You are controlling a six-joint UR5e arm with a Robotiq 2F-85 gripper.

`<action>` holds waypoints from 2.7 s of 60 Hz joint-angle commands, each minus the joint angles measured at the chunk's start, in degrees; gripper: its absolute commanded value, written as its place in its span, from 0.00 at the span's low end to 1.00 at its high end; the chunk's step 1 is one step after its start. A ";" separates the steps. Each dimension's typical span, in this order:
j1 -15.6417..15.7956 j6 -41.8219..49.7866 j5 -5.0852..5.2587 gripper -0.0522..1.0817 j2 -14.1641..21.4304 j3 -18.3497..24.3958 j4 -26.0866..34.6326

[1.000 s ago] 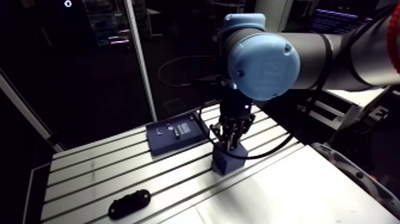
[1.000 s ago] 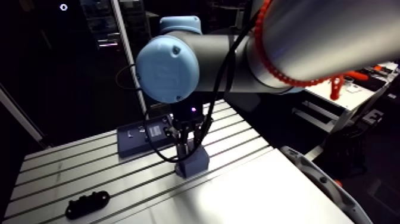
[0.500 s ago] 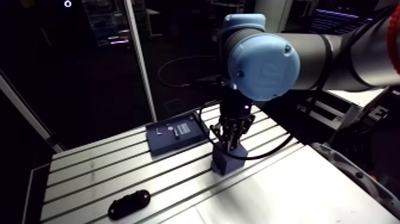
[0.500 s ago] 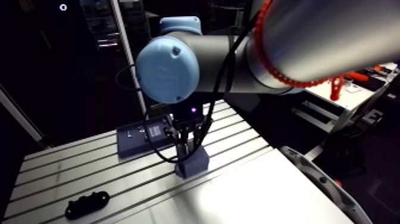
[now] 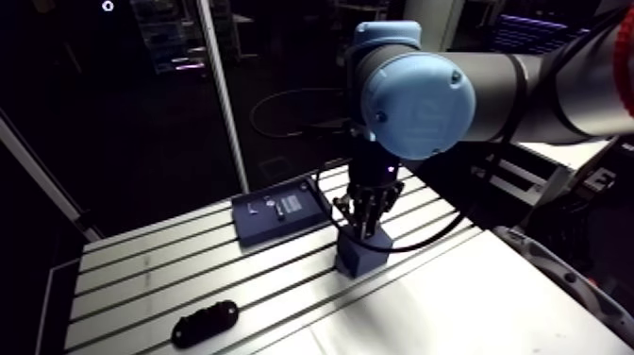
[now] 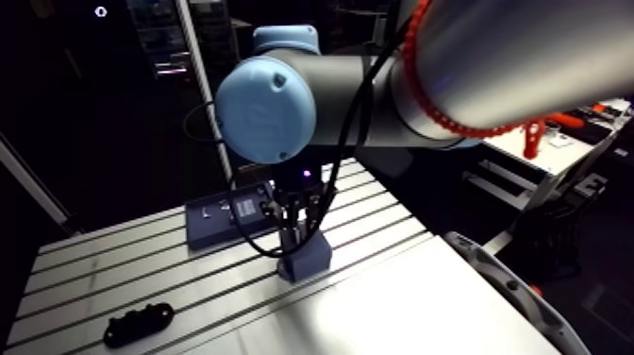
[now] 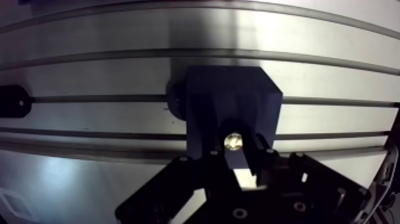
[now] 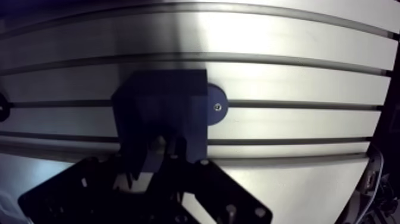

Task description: Pick up the M10 bolt and insert it into the hex recess until seated.

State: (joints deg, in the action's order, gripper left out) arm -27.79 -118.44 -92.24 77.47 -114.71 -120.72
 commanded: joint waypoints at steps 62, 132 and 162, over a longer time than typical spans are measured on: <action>0.10 -1.31 -0.09 0.66 -0.09 0.23 0.00; 0.10 -1.65 0.00 0.74 -0.09 0.23 -0.09; 0.10 -6.72 0.01 0.74 0.53 0.33 0.09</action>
State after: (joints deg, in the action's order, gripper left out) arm -27.69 -123.37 -92.18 77.76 -114.33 -120.69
